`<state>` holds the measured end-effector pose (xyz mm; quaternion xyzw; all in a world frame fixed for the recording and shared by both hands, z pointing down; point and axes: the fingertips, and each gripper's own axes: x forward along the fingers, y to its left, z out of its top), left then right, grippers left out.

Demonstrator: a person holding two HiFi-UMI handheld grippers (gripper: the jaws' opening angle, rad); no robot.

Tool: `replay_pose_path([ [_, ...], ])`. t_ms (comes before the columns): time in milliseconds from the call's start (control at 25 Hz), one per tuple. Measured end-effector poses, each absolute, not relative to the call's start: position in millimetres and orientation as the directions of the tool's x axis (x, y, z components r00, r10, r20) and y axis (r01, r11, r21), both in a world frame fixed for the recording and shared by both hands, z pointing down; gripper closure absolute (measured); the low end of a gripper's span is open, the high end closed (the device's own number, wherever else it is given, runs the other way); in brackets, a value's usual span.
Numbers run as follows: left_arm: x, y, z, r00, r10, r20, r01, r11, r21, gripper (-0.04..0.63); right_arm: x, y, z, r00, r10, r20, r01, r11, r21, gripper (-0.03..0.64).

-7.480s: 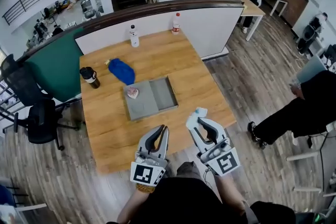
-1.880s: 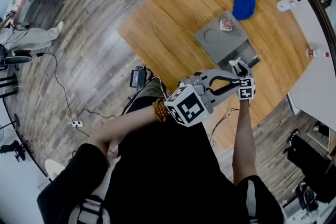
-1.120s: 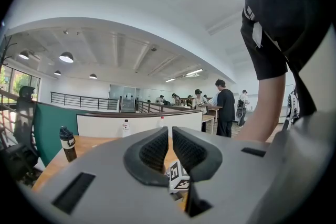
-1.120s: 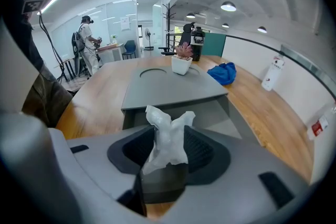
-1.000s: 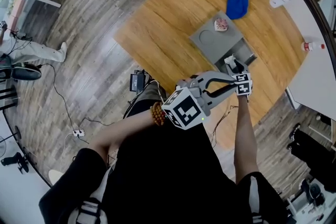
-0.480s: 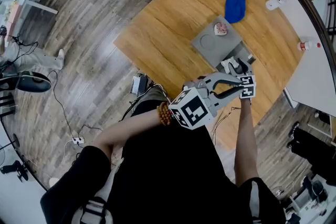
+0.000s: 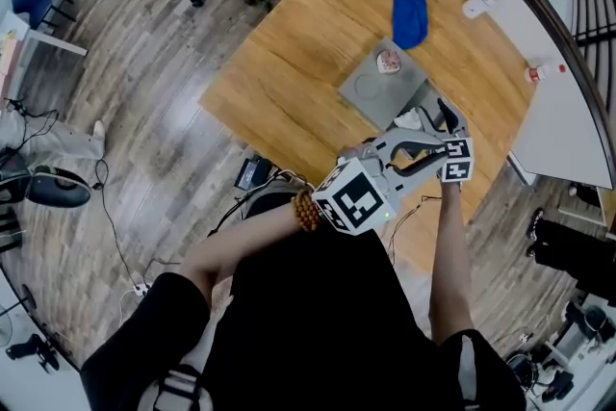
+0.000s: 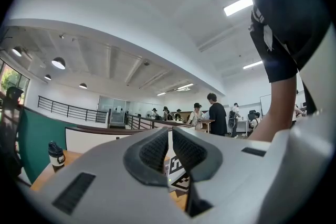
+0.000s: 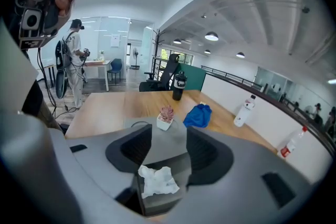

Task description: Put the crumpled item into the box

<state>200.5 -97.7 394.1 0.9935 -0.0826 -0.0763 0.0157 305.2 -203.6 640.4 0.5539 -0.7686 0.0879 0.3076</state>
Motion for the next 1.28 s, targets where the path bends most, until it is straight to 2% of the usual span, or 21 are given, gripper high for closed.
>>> replay_pose_path([
  [440,185,-127,371,0.963,-0.150,-0.223,-0.156,-0.988,-0.011,0.554,296,-217,551,-0.119,-0.890,0.440,-0.923,0.263,0.283,0.394],
  [600,178,-147,356,0.945,-0.164,-0.281,-0.160,-0.986,0.039,0.554,291,-220,504,-0.064,-0.933,0.355,-0.929,0.185,0.319,0.394],
  [920,165,-179,346,0.936,-0.196,-0.293,-0.174,-0.980,0.100,0.554,272,-210,424,0.046,-0.982,0.181,-0.944,0.016,0.329,0.393],
  [1280,167,-209,311,0.902,-0.234,-0.363,-0.204,-0.972,0.118,0.554,252,-194,338,0.195,-0.981,-0.014,-0.915,-0.187,0.358,0.391],
])
